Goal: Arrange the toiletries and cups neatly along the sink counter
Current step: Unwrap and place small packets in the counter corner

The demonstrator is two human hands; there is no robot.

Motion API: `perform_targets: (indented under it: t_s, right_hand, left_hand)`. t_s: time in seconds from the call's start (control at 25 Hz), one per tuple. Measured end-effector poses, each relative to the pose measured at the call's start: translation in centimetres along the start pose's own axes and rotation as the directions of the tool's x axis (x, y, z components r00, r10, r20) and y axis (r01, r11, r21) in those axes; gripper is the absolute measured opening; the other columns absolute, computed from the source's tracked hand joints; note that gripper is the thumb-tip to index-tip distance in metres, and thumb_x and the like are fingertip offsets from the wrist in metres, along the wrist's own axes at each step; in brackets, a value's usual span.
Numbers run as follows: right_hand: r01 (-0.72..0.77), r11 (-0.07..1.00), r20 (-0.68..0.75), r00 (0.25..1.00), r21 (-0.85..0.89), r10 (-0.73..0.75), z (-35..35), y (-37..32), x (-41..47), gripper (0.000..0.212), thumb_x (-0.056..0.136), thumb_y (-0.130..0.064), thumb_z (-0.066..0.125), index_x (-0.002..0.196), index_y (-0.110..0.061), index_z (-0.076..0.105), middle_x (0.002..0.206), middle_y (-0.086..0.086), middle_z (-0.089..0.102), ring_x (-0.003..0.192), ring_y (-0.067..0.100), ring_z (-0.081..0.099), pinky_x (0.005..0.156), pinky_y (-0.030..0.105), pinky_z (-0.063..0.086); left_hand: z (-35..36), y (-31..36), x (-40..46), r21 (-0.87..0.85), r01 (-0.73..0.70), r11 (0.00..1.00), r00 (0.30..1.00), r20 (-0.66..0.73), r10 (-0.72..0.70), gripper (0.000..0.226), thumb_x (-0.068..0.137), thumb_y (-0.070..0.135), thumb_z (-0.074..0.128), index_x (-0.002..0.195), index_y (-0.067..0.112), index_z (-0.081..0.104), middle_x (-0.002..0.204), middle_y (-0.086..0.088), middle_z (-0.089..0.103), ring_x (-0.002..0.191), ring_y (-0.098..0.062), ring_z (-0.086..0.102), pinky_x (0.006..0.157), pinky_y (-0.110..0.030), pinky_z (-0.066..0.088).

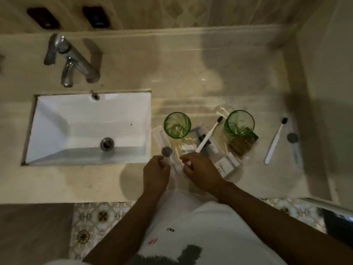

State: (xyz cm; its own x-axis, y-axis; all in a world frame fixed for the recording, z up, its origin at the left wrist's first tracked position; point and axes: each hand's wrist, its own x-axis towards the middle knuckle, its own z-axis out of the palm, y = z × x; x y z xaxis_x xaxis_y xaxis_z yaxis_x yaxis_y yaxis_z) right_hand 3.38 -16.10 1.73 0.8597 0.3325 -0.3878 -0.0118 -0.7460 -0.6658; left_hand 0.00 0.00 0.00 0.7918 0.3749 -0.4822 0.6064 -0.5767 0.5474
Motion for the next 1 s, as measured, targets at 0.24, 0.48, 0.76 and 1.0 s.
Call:
perform_targets:
  t_s: [0.24,0.48,0.76,1.0]
  right_hand:
    - [0.018,0.995,0.193,0.981,-0.100,0.002,1.6,-4.1,3.3,0.037,0.092,-0.027,0.057,0.126,-0.011,0.057,0.117,0.017,0.065,0.107,0.032,0.062,0.090,0.038,0.048]
    - [-0.322,0.934,0.232,0.931,0.156,0.282,1.7,-4.2,4.1,0.038,0.092,-0.026,0.063,0.125,-0.007,0.060,0.100,0.011,0.073,0.084,0.023,0.072,0.076,0.038,0.061]
    - [-0.428,0.866,0.263,0.894,0.258,0.363,2.1,-5.0,5.3,0.037,0.086,-0.021,0.065,0.115,0.002,0.064,0.087,0.019,0.075,0.071,0.038,0.072,0.059,0.042,0.061]
    - [-0.303,0.924,0.299,0.926,0.231,0.229,2.6,-4.0,5.3,0.020,0.090,-0.019,0.063,0.100,-0.007,0.076,0.085,0.013,0.077,0.067,0.023,0.071,0.065,0.033,0.060]
  left_hand:
    - [0.2,0.8,0.2,-0.246,0.239,0.939,0.964,-0.053,-0.259,0.032,0.090,0.015,0.065,0.122,0.009,0.070,0.114,-0.011,0.075,0.108,-0.028,0.068,0.092,-0.025,0.043]
    - [-0.3,-0.5,1.3,-0.544,0.344,0.765,0.933,0.106,-0.344,0.029,0.079,0.017,0.065,0.064,0.037,0.079,0.071,0.000,0.079,0.073,-0.022,0.077,0.080,-0.046,0.063]
    - [-0.5,-0.6,2.2,-0.570,0.327,0.754,0.944,0.168,-0.283,0.024,0.080,0.021,0.068,0.061,0.031,0.079,0.061,-0.006,0.075,0.059,-0.024,0.075,0.069,-0.043,0.063]
    - [-1.3,-0.9,2.0,-0.573,0.317,0.755,0.948,0.166,-0.272,0.023,0.082,0.016,0.067,0.064,0.022,0.080,0.069,-0.016,0.075,0.062,-0.026,0.070,0.066,-0.043,0.061]
